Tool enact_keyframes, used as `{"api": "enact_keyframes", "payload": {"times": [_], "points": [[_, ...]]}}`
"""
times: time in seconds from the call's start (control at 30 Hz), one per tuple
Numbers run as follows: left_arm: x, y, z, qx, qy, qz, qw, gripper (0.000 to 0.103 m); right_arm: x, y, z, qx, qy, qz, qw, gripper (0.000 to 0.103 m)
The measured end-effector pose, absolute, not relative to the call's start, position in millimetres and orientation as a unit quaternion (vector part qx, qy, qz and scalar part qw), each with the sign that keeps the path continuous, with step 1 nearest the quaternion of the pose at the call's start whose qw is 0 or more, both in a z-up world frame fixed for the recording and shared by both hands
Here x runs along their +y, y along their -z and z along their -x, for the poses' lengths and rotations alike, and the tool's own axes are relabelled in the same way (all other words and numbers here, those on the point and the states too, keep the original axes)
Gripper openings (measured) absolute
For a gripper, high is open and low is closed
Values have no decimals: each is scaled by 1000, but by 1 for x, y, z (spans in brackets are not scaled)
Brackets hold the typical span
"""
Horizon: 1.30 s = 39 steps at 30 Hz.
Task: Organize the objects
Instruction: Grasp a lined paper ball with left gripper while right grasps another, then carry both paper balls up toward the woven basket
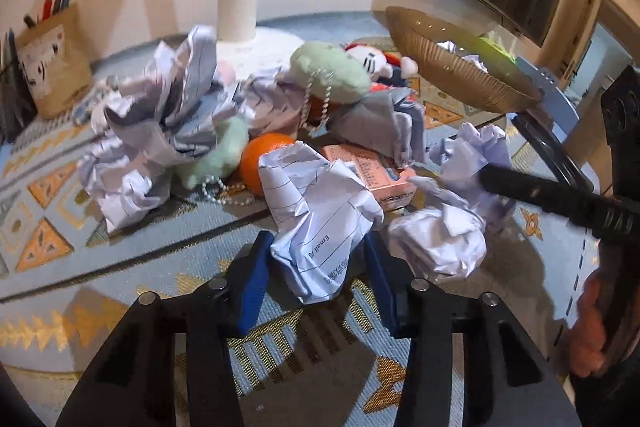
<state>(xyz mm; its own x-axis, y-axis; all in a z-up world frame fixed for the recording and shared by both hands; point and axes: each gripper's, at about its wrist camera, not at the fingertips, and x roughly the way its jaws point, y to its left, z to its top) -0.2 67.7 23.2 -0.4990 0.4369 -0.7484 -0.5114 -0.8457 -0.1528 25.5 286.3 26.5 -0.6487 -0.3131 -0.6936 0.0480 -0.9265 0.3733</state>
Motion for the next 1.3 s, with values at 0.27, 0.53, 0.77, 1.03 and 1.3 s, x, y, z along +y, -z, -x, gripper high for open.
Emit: {"api": "enact_keyframes", "payload": {"times": [0.27,0.53,0.77,1.03,1.3], "points": [[34,-35,-6,-26,-883,381,273,41,354,-23,-54,-272,876,-397,39,42],[33,-37,-5,-23,-890,377,256,41,351,-12,-58,-303,862,-400,70,84],[33,-37,-8,-17,-892,374,252,42,298,-23,-28,-168,897,-408,28,84],[34,-38,-10,-10,-898,365,243,42,289,-16,-14,-110,902,-418,21,48],[41,-38,-15,11,-904,362,229,42,319,-39,-56,-54,926,-373,-24,48]]}}
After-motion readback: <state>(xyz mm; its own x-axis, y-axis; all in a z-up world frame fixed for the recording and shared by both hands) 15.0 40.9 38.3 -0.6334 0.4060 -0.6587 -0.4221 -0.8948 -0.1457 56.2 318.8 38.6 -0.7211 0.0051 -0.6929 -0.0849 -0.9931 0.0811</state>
